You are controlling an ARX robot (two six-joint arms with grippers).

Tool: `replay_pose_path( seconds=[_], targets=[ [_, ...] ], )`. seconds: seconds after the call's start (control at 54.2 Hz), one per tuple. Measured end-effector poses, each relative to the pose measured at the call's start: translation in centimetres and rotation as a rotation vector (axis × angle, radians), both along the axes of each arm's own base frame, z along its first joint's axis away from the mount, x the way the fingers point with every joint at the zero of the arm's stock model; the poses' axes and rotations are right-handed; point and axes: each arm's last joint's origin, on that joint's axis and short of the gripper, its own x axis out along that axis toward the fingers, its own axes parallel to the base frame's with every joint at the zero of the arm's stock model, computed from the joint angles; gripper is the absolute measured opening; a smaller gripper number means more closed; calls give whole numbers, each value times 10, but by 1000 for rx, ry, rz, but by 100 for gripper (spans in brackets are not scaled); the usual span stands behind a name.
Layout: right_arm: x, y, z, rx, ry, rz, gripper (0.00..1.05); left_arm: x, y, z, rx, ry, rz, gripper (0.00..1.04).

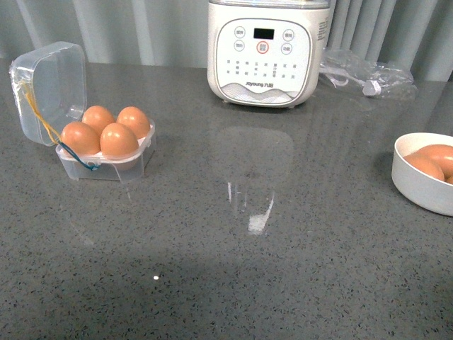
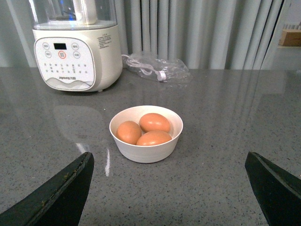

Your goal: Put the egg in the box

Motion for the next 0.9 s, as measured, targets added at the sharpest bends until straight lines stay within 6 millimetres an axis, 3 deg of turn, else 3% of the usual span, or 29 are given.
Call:
replay_pose_path(
  seconds=[0.055, 0.129, 0.461, 0.646, 0.904],
  targets=[
    [0, 0, 0, 0, 0, 0, 97, 1, 1, -3, -15, 191, 14, 98],
    [0, 0, 0, 0, 0, 0, 97, 1, 1, -9, -23, 282, 25, 98],
    [0, 0, 0, 0, 0, 0, 97, 17, 4, 25, -46, 119, 8, 98],
    [0, 0, 0, 0, 0, 0, 97, 50, 18, 46, -66, 21, 5, 98],
    [0, 0, 0, 0, 0, 0, 97, 118, 61, 66, 3, -49, 123, 98]
  ],
)
